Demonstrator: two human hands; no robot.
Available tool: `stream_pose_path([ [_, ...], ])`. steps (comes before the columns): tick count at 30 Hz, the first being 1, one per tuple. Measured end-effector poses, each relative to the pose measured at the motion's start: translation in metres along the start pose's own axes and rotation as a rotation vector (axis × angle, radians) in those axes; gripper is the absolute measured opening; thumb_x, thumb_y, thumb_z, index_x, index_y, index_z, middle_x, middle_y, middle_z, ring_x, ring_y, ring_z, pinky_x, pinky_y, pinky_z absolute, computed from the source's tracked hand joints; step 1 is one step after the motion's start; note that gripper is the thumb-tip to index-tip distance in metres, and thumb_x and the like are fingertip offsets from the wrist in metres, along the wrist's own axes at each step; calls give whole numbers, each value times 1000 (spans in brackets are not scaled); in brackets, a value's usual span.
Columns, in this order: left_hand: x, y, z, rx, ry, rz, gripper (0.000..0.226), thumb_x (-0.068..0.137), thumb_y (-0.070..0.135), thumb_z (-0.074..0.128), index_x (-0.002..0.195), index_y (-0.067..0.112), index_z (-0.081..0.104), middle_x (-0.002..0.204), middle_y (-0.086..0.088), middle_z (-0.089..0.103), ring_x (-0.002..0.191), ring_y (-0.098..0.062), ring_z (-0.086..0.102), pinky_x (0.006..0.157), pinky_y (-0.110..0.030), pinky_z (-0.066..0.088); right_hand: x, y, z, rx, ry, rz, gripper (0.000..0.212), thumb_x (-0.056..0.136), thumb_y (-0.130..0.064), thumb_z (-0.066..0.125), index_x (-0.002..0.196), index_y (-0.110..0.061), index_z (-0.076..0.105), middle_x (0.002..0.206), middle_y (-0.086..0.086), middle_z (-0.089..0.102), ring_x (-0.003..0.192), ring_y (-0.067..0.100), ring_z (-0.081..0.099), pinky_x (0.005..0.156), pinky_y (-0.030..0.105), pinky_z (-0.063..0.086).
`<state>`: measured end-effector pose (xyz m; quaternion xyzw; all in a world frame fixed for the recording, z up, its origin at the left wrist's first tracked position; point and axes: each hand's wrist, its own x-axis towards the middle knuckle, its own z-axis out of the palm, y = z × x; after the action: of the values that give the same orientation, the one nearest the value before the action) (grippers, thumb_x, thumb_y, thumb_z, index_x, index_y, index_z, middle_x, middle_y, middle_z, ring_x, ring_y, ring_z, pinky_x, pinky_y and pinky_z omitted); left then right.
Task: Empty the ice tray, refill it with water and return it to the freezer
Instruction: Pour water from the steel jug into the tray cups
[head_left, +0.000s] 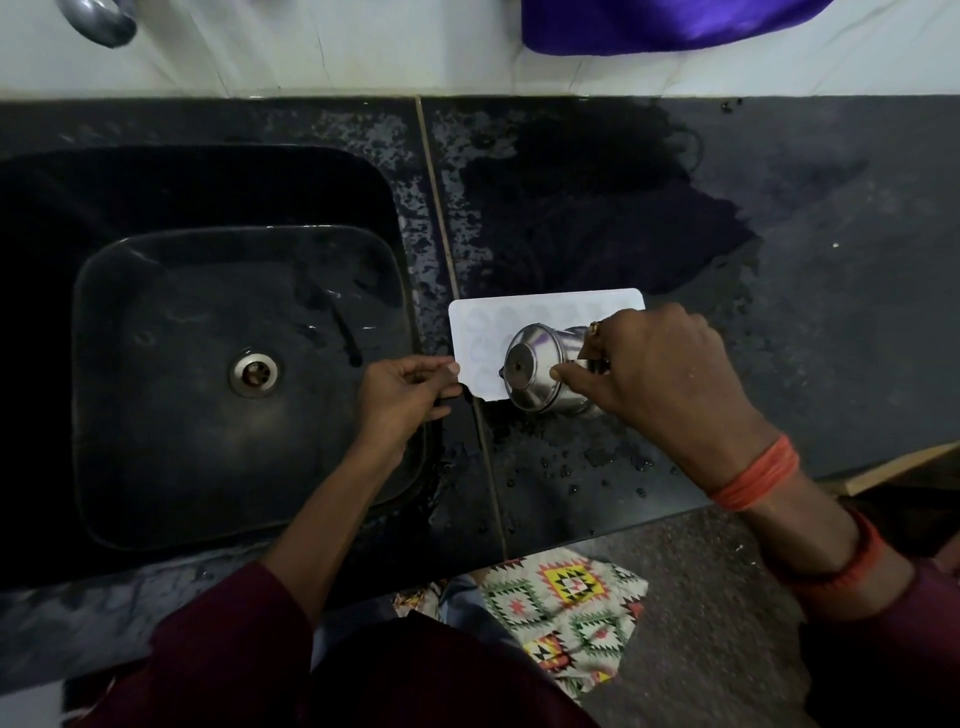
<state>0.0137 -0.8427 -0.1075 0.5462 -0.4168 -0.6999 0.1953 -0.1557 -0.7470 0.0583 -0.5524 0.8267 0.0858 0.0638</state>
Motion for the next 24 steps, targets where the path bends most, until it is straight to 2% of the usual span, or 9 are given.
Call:
stream_pose_path([
  [9,1,-1,1,4,7,1,7,91,17,77,97,14,78,87,-4,79,81,-12,78,63,-23,60,-3,-1,-3,-22,6,4,48,90,-61,58,108,-19,70,97,12,68,94,36,64,71,34,37],
  [14,1,-3,0,-1,5,6,5,91,17,77,95,15,78,87,-4,80,82,-12,78,63,-23,60,-5,-2,-5,-11,5,13,47,91,-59,58,109,-17,69,99,15,67,97,38,62,70,33,32],
  [24,0,-2,1,5,8,15,6,91,17,76,96,14,78,89,-5,79,82,-12,78,63,-22,59,-6,-3,-4,8,1,0,48,91,-60,59,107,-17,70,97,13,67,94,37,63,70,33,34],
])
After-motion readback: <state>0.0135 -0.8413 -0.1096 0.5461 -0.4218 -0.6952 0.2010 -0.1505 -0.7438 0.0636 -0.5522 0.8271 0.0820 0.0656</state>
